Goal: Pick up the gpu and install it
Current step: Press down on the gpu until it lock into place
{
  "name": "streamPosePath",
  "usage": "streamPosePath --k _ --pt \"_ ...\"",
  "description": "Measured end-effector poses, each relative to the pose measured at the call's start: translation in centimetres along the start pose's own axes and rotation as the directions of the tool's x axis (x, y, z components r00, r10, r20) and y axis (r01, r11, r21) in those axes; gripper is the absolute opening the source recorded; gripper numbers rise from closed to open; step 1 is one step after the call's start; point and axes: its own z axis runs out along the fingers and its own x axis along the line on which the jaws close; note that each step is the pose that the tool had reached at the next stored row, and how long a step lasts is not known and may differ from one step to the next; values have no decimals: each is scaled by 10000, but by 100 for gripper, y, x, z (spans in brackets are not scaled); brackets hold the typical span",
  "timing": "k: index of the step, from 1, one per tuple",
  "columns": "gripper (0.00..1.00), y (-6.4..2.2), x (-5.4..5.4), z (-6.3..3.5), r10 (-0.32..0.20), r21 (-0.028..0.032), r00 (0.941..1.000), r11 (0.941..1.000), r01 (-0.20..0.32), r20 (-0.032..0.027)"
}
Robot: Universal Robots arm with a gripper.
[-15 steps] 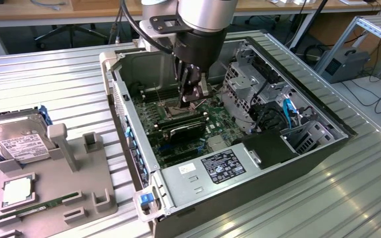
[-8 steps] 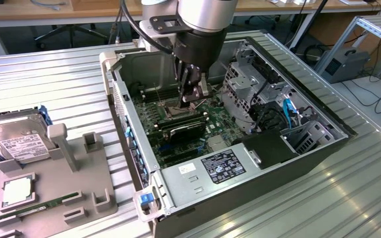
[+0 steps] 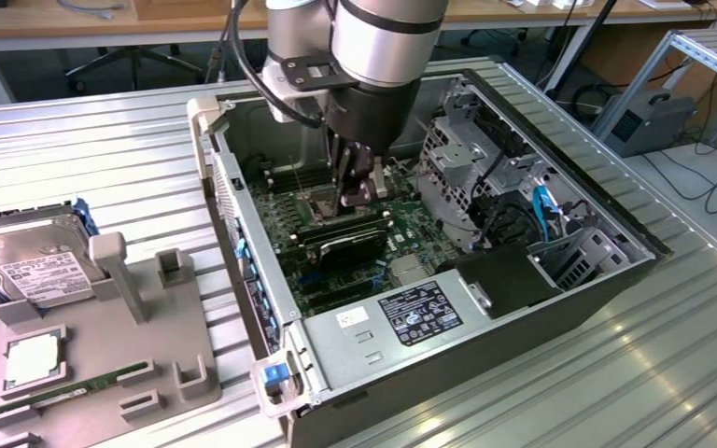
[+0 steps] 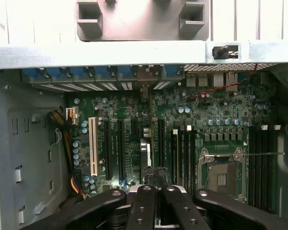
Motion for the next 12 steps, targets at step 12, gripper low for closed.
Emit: streamPosePath --k 12 --pt "11 -2 9 259 1 0 10000 10000 -1 1"
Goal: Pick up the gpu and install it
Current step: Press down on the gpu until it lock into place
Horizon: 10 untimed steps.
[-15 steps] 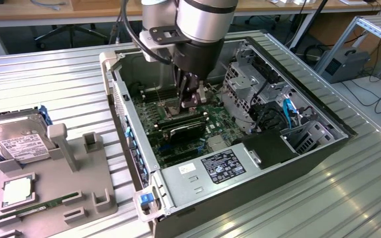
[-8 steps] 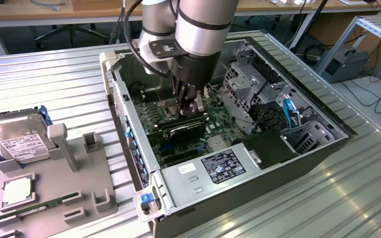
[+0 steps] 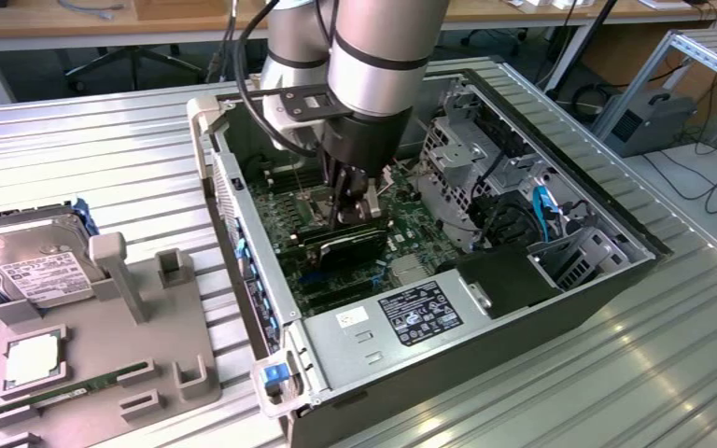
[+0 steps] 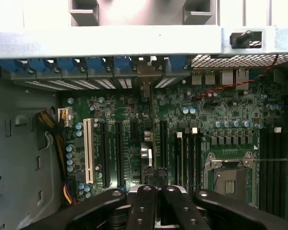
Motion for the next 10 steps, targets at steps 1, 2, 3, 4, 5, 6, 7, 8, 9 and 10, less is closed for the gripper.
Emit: streamPosePath --k 1,2,3,4,5,6,7,8,9,10 --pt "11 0 1 26 0 0 10000 10000 0 0" --pt "11 -1 1 50 -1 0 10000 10000 1 0" --pt "11 0 1 58 0 0 10000 10000 0 -1" --pt "11 0 2 58 0 -1 10000 10000 0 -2" --pt "11 0 2 58 0 -1 10000 10000 0 -3" --pt "11 0 -7 67 2 0 10000 10000 -2 0" --pt "11 2 -28 76 1 0 10000 10000 -1 0" --pt "11 2 -42 84 0 0 10000 10000 0 -1" --pt "11 3 -54 102 0 1 10000 10000 0 2" --pt "11 2 -57 121 -1 2 10000 10000 1 3"
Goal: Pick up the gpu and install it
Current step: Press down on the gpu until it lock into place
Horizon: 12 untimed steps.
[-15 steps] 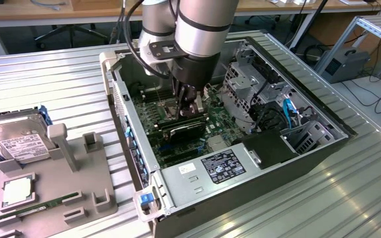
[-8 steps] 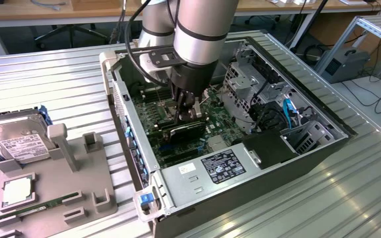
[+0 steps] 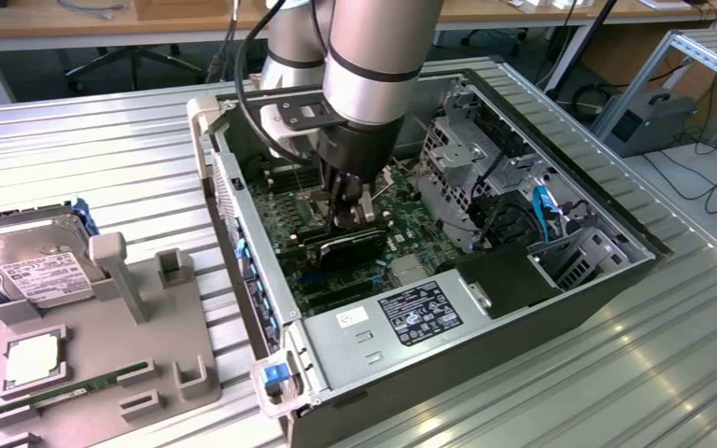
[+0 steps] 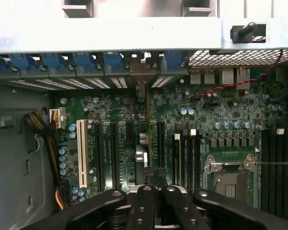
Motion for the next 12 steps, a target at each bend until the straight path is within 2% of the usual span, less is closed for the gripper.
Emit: streamPosePath --k 5,12 --pt "11 -2 -7 89 0 -1 10000 10000 0 -2" --pt "11 -5 -6 118 1 -2 10000 10000 -1 -3"
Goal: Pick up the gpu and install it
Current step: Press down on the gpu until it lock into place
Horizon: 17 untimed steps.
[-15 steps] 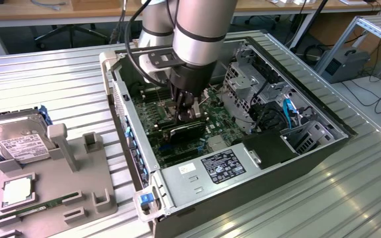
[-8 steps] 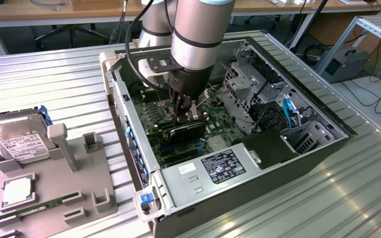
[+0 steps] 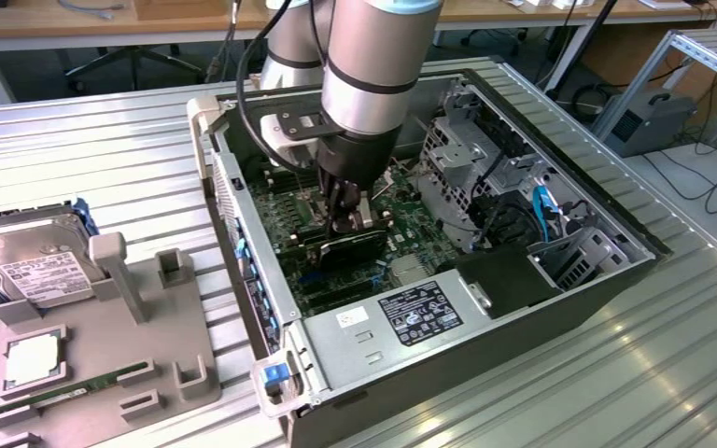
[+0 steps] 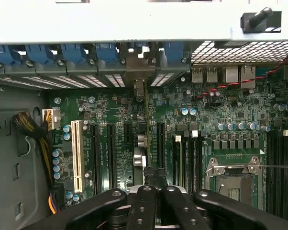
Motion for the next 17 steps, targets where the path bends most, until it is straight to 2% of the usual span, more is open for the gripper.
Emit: streamPosePath --k 17 --pt "11 6 2 56 0 0 10000 10000 0 -1"
